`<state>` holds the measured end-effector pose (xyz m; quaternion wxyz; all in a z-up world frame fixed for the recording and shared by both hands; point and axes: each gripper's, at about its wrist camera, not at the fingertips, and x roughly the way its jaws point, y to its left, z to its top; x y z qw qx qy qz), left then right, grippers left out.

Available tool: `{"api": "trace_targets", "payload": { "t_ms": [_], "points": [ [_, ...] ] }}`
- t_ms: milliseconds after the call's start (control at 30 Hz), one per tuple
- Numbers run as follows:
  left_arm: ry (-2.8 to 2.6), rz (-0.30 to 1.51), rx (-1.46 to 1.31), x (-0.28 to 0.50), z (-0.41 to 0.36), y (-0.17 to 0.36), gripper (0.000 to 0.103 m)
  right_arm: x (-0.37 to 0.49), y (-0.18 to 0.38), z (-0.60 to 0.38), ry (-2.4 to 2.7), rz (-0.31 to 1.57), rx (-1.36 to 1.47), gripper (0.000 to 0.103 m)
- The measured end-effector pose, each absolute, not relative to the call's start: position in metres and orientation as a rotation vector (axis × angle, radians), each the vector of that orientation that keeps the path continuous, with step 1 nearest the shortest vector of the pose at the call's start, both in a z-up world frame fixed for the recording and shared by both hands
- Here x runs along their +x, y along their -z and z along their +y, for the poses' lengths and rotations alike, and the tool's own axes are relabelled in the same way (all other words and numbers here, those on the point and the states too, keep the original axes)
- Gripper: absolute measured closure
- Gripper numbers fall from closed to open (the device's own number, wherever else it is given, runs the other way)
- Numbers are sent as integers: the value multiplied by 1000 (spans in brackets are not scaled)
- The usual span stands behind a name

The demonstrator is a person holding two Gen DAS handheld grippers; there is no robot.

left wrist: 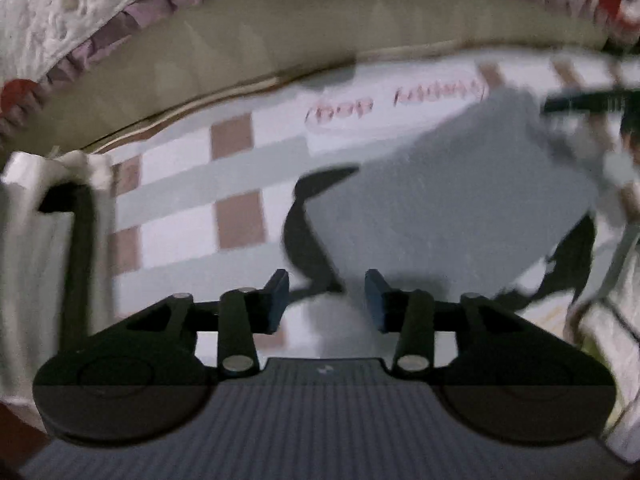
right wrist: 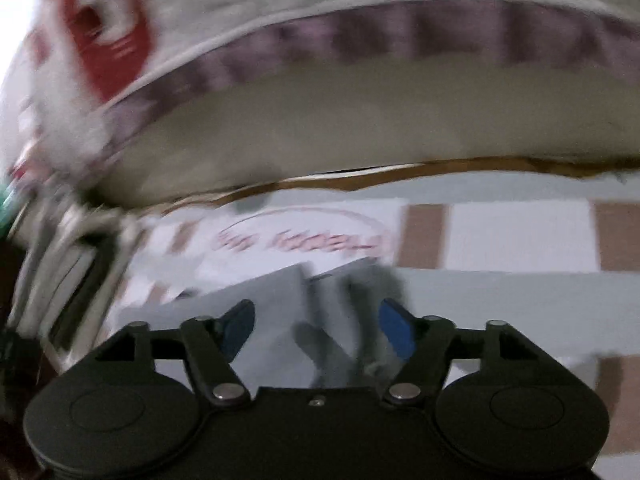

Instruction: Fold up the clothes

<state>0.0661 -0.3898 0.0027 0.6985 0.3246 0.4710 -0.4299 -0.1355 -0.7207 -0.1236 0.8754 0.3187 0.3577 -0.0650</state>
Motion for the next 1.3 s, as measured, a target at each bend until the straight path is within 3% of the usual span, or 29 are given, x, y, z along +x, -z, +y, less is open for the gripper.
{"api": "trace_targets", "payload": {
  "t_ms": [67,233,467,567,667,767,833,867,933,1000,1033,1167,1300],
  "points": [
    [1017,1034,559,78,-385,16,61,-130,127,-702,124,795,567,18],
    [1012,1092,203,105,-384,89,61,-120,153,-691,272,902,447,18],
    [1167,1155,183,135,-357,129,61,-116,190,-731,202,889,697,7],
    [1322,1167,158,146,-356,140,58,-111,197,-744,82,850,753,18],
    [1379,1249,47,162,-355,163,53,-108,205,-749,-28,811,783,20],
    [1389,1353,-67,178,-360,182,38,-111,205,-751,-53,766,755,36],
    [1396,1350,-83,181,-367,190,29,-110,203,-754,-48,719,767,53],
    [1384,1338,-77,182,-372,195,27,-102,197,-752,-47,710,737,56],
    [1327,1321,-112,182,-379,204,34,-85,185,-746,-46,693,670,59],
    [1277,1298,-183,179,-373,206,55,-70,174,-742,-28,723,620,61],
    [1257,1282,-212,177,-369,205,73,-63,167,-740,-6,753,594,61],
    [1185,1232,-274,166,-355,201,77,-36,139,-730,6,834,482,63],
    [1164,1220,-323,165,-346,207,73,-11,129,-744,-13,859,490,64]
  ]
}}
